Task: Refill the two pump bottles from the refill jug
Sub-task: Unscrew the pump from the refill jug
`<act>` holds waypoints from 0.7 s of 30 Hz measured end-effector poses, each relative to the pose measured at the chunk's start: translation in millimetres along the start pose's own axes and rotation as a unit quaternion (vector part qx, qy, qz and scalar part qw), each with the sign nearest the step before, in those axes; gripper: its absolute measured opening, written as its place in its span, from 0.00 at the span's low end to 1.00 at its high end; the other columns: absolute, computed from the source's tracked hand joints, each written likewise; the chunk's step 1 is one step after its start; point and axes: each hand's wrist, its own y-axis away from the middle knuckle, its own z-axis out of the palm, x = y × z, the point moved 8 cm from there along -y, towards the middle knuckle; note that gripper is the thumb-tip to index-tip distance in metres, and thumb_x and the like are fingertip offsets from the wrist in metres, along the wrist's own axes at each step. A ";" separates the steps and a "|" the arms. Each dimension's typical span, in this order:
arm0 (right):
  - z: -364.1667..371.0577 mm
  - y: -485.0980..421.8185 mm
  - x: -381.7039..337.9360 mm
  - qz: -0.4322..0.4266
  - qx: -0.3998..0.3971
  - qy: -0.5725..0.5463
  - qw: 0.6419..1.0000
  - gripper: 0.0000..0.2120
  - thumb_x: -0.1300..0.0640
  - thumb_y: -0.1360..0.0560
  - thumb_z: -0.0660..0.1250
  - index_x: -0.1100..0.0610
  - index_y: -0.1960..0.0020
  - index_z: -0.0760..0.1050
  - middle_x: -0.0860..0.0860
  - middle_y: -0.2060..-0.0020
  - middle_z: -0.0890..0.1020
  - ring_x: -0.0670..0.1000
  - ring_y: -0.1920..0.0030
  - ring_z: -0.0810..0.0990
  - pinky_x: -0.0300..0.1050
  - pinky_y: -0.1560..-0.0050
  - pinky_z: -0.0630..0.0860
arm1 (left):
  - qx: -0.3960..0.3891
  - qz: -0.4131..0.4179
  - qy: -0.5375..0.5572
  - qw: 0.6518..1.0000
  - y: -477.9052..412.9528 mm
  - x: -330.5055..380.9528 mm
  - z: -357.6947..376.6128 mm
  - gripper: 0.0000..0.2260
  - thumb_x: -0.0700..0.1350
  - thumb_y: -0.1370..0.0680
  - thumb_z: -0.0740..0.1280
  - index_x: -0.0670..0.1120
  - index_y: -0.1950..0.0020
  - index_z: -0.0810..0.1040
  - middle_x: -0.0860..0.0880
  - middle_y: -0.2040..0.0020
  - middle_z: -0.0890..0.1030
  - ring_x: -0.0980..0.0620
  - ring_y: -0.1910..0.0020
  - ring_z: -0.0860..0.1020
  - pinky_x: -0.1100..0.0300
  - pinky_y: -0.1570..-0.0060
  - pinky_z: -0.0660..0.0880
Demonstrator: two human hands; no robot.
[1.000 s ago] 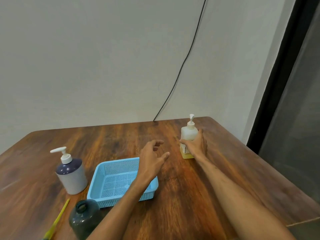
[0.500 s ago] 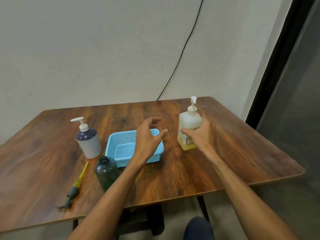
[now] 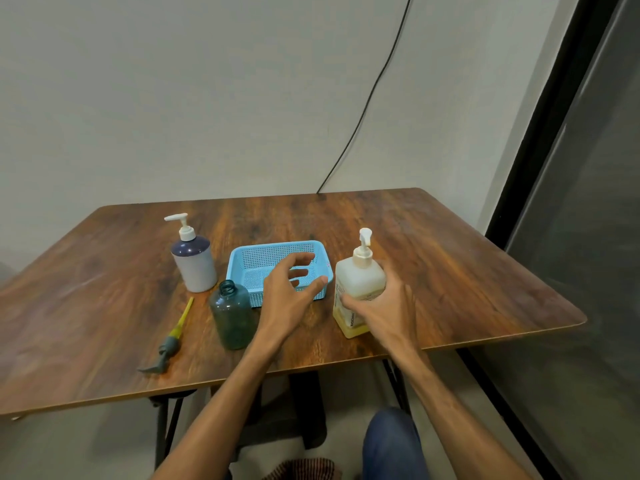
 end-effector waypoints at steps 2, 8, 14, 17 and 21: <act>0.0 2.0 -1.9 -0.001 0.002 0.000 1.000 0.37 0.43 0.39 0.82 0.46 0.34 0.71 0.43 0.46 0.78 0.45 0.49 0.79 0.45 0.52 0.83 | -0.002 -0.004 0.006 1.000 4.1 -3.5 0.7 0.19 0.48 0.27 0.77 0.51 0.38 0.77 0.53 0.38 0.80 0.56 0.43 0.79 0.60 0.46 0.79; 7.1 1.0 6.7 0.032 -0.101 -0.093 0.990 0.40 0.46 0.41 0.84 0.40 0.35 0.66 0.36 0.43 0.75 0.41 0.43 0.77 0.33 0.50 0.76 | -0.038 -0.007 0.044 0.998 17.0 -5.4 16.0 0.21 0.57 0.27 0.74 0.55 0.36 0.76 0.57 0.36 0.78 0.58 0.40 0.78 0.64 0.46 0.77; -29.3 -28.9 -10.5 0.004 -0.142 -0.103 0.985 0.36 0.42 0.37 0.81 0.45 0.31 0.74 0.42 0.33 0.76 0.45 0.33 0.74 0.49 0.35 0.74 | -0.102 -0.001 0.071 0.992 24.9 -7.1 43.6 0.37 0.63 0.34 0.77 0.60 0.29 0.67 0.59 0.31 0.74 0.59 0.34 0.74 0.61 0.38 0.75; -28.1 -43.0 -34.2 -0.043 -0.126 -0.047 0.990 0.24 0.42 0.34 0.79 0.49 0.41 0.80 0.44 0.44 0.81 0.44 0.45 0.79 0.46 0.46 0.79 | -0.120 0.004 0.076 0.990 25.0 -1.9 57.3 0.42 0.59 0.35 0.80 0.59 0.26 0.63 0.61 0.33 0.73 0.62 0.36 0.74 0.68 0.43 0.75; -21.1 -54.2 -44.9 -0.081 -0.062 0.013 0.995 0.15 0.47 0.36 0.82 0.48 0.58 0.77 0.49 0.59 0.79 0.47 0.60 0.76 0.47 0.61 0.77 | -0.099 0.026 0.069 0.992 20.4 2.1 65.0 0.36 0.55 0.36 0.82 0.60 0.32 0.69 0.61 0.42 0.79 0.64 0.44 0.78 0.61 0.47 0.80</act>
